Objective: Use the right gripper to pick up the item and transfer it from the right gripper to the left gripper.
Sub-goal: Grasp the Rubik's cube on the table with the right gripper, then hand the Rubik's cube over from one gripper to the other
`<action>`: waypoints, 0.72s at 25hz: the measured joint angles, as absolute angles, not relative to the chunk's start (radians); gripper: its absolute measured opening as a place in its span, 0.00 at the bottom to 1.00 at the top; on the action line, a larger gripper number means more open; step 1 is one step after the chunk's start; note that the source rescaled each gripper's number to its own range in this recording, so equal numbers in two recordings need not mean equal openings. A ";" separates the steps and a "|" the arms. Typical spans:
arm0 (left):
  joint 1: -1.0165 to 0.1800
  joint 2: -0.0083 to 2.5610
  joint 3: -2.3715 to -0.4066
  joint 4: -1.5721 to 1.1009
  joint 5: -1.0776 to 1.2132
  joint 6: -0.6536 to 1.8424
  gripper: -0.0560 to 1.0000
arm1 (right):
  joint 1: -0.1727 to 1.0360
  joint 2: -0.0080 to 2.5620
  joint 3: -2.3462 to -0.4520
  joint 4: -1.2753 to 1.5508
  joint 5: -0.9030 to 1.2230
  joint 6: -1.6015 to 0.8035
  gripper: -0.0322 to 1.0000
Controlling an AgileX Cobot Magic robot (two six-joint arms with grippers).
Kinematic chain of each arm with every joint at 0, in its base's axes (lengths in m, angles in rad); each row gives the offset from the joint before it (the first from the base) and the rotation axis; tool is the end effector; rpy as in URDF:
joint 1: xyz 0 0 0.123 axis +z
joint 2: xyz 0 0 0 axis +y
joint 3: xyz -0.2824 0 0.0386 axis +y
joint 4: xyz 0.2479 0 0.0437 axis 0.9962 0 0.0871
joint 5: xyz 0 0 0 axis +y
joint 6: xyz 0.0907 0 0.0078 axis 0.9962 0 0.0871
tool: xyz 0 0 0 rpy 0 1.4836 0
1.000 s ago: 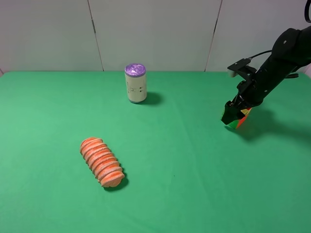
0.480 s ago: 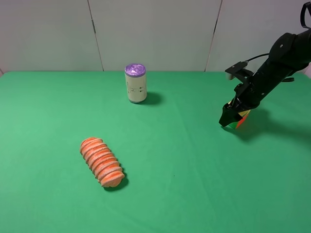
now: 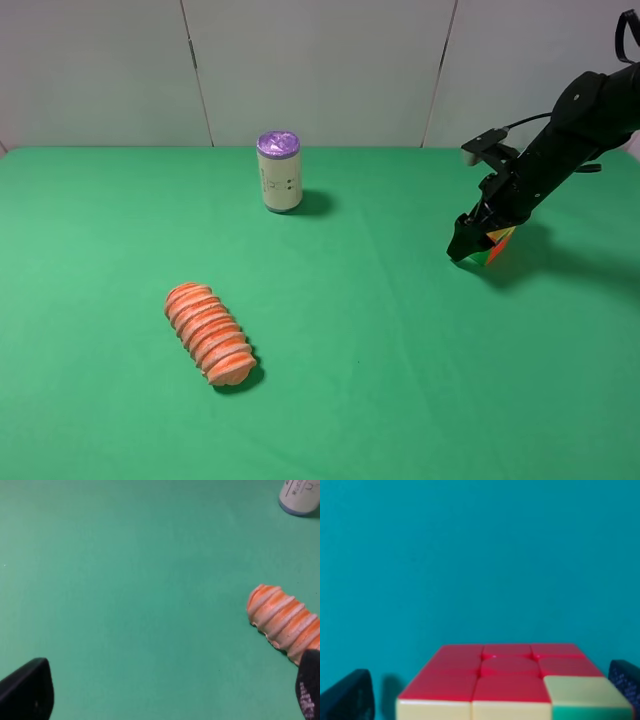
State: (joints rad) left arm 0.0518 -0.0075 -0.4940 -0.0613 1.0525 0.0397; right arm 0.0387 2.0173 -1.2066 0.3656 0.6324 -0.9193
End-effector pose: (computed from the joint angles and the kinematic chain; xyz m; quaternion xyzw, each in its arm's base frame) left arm -0.0048 -0.0051 0.2763 -0.0041 0.8503 -0.0066 0.5263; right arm 0.3798 0.0340 0.1252 -0.3314 0.9295 0.0659 0.1476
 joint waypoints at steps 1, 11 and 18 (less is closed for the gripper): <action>0.052 -0.007 -0.494 -0.061 1.053 0.040 0.91 | 0.039 2.017 -1.207 0.366 0.632 -0.919 1.00; 0.052 -0.007 -0.494 -0.061 1.053 0.040 0.91 | 0.039 2.017 -1.207 0.346 0.648 -0.909 1.00; 0.052 -0.007 -0.494 -0.061 1.053 0.040 0.91 | 0.039 2.016 -1.207 0.331 0.655 -0.907 0.53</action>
State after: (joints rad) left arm 0.0518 -0.0075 -0.4940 -0.0613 1.0525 0.0397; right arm 0.0387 2.0162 -1.2066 0.3308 0.6548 -0.9070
